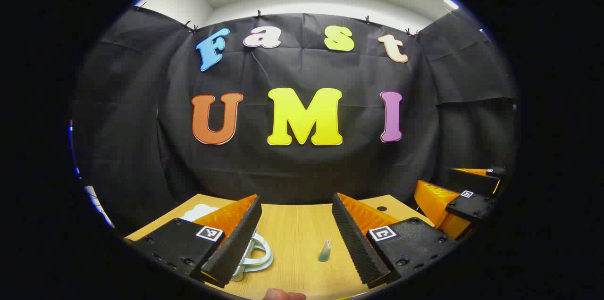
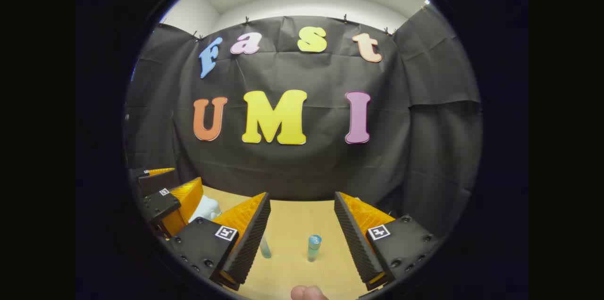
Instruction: First open the suitcase, pack the skin care products into it, and then close the suitcase.
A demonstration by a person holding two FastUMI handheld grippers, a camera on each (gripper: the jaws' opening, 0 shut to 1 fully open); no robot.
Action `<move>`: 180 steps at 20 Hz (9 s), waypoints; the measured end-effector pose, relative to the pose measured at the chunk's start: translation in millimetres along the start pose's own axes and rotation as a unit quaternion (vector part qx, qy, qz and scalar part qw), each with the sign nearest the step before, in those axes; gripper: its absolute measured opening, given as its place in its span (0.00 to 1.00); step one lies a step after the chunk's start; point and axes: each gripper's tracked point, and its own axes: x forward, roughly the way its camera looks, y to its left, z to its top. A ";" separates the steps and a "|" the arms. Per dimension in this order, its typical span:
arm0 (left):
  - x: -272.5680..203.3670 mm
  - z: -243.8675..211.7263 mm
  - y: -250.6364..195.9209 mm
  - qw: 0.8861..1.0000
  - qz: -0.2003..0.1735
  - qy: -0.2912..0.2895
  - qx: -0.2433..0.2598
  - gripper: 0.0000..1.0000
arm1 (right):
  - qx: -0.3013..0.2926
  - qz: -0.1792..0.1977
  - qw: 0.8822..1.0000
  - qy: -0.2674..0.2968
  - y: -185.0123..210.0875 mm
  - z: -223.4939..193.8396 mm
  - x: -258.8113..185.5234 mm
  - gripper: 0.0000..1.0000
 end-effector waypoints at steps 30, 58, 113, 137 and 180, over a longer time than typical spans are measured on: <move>41.5 -132.1 34.6 0.950 -0.073 0.148 0.266 0.98 | 0.004 -0.043 0.995 0.087 -34.4 -75.6 33.4 0.81; 78.8 -237.5 95.8 0.847 -0.131 0.320 0.404 0.10 | 0.018 -0.077 0.986 0.146 -52.1 -109.3 42.5 0.82; 13.7 -90.5 513.5 0.988 0.107 0.111 0.028 0.99 | 0.001 -0.125 0.977 0.173 -16.9 -100.7 -5.1 0.81; 20.9 -181.4 -18.8 0.981 -0.072 0.177 -0.029 0.99 | 0.010 -0.011 0.977 0.215 -87.5 -181.6 -2.6 0.81; 131.7 -306.6 -82.0 0.957 -0.095 0.263 -0.079 0.39 | 0.039 0.044 0.942 0.329 -50.2 -348.6 160.5 0.49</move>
